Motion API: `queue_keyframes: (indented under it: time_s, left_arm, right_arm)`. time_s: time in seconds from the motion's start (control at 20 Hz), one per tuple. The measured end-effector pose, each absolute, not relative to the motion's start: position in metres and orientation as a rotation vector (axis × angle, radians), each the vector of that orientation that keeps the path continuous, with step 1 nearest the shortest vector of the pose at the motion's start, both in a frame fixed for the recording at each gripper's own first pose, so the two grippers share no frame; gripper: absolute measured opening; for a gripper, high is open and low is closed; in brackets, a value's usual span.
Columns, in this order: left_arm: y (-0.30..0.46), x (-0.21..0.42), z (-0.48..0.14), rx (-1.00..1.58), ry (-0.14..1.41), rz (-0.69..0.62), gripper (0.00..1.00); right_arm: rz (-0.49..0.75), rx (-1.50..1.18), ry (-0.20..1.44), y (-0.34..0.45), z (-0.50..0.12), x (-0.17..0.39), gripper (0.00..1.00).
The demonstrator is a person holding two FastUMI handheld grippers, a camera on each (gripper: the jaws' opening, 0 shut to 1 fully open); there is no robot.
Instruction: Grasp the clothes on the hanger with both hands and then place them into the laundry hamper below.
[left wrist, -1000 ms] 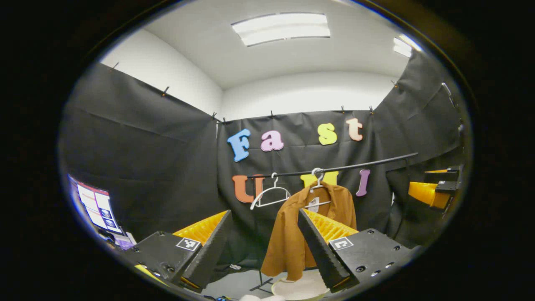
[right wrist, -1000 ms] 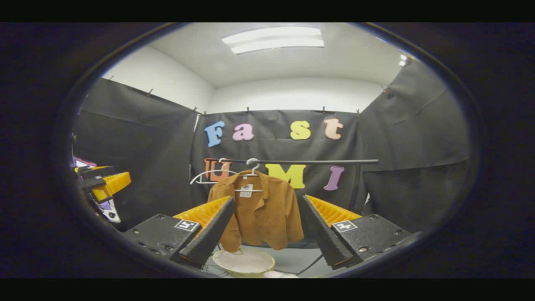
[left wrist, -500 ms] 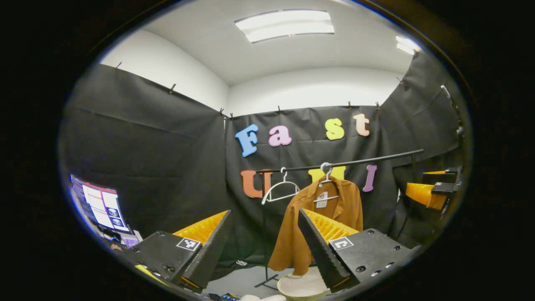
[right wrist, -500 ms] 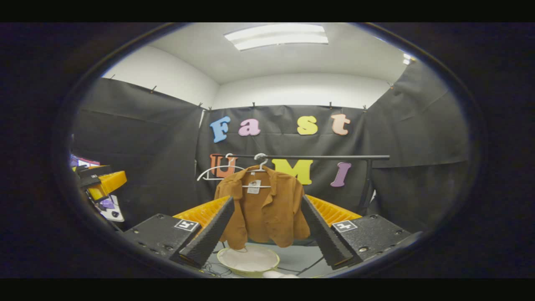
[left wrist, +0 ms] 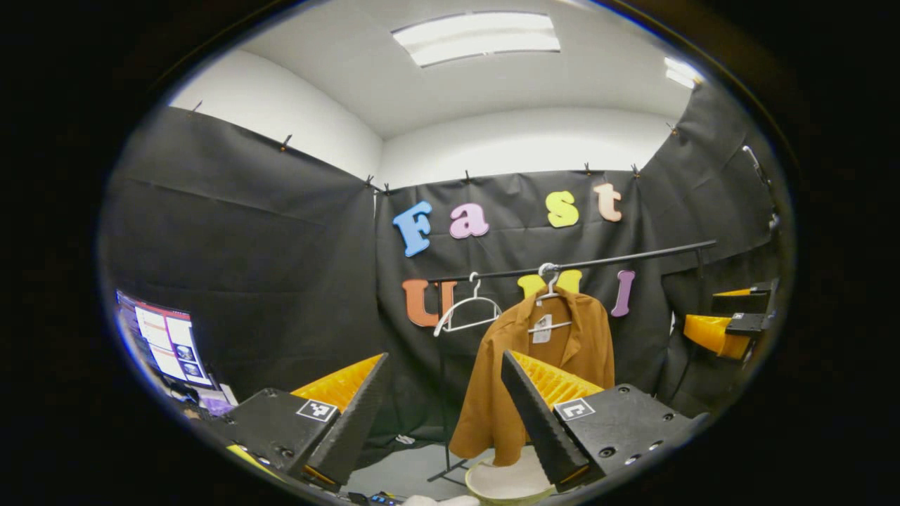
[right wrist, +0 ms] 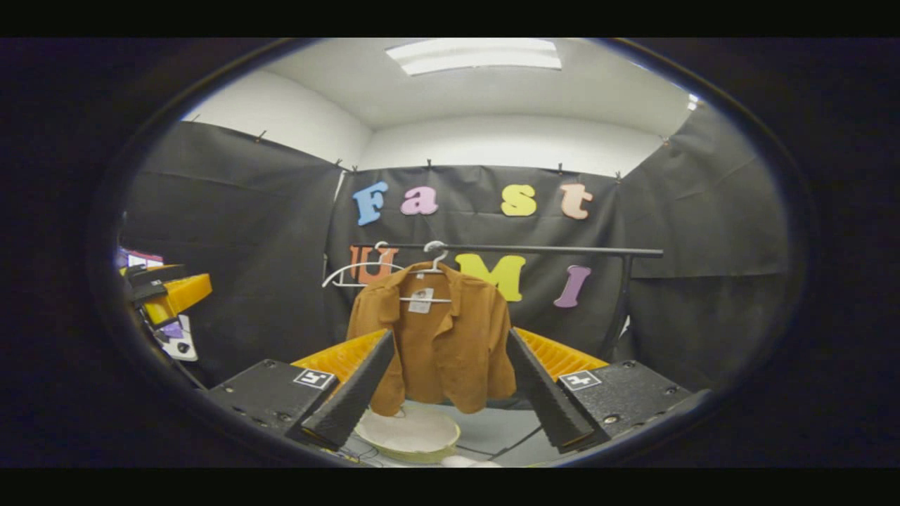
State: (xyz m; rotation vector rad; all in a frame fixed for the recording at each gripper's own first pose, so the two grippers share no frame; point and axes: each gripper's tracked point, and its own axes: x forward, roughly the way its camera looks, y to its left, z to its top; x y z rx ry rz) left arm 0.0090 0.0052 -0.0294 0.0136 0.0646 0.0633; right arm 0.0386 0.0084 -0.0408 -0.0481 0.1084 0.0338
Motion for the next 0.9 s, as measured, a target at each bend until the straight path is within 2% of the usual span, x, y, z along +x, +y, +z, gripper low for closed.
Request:
queue_keyframes:
  time_s: [0.05, 0.2, 0.25, 0.3, 0.35, 0.4, 0.85, 0.9]
  left_arm:
    - [0.002, 0.017, -0.034, 0.011, 0.069, 0.061, 1.00]
    - [-0.024, 0.046, -0.055, -0.020, 0.099, 0.019, 1.00]
    - [-0.033, 0.058, -0.060, -0.026, 0.099, 0.004, 1.00]
    - [-0.040, 0.071, -0.063, -0.027, 0.091, -0.006, 1.00]
    - [-0.048, 0.086, -0.066, -0.028, 0.076, -0.020, 0.92]
    - [-0.057, 0.100, -0.069, -0.028, 0.056, -0.033, 1.00]
    - [-0.125, 0.243, -0.127, -0.068, 0.061, -0.089, 1.00]
    - [-0.127, 0.258, -0.133, -0.061, 0.070, -0.081, 1.00]
  right_arm:
    - [0.031, -0.047, 0.115, 0.005, -0.046, 0.046, 1.00]
    - [0.038, -0.016, 0.147, -0.005, -0.068, 0.083, 1.00]
    - [0.037, -0.004, 0.151, -0.011, -0.073, 0.097, 0.96]
    - [0.036, 0.004, 0.156, -0.015, -0.078, 0.112, 1.00]
    - [0.036, 0.007, 0.155, -0.019, -0.082, 0.129, 1.00]
    - [0.035, 0.009, 0.154, -0.022, -0.087, 0.147, 1.00]
    - [0.142, 0.004, 0.161, -0.029, -0.125, 0.306, 1.00]
    - [0.152, 0.000, 0.164, -0.031, -0.129, 0.322, 0.96]
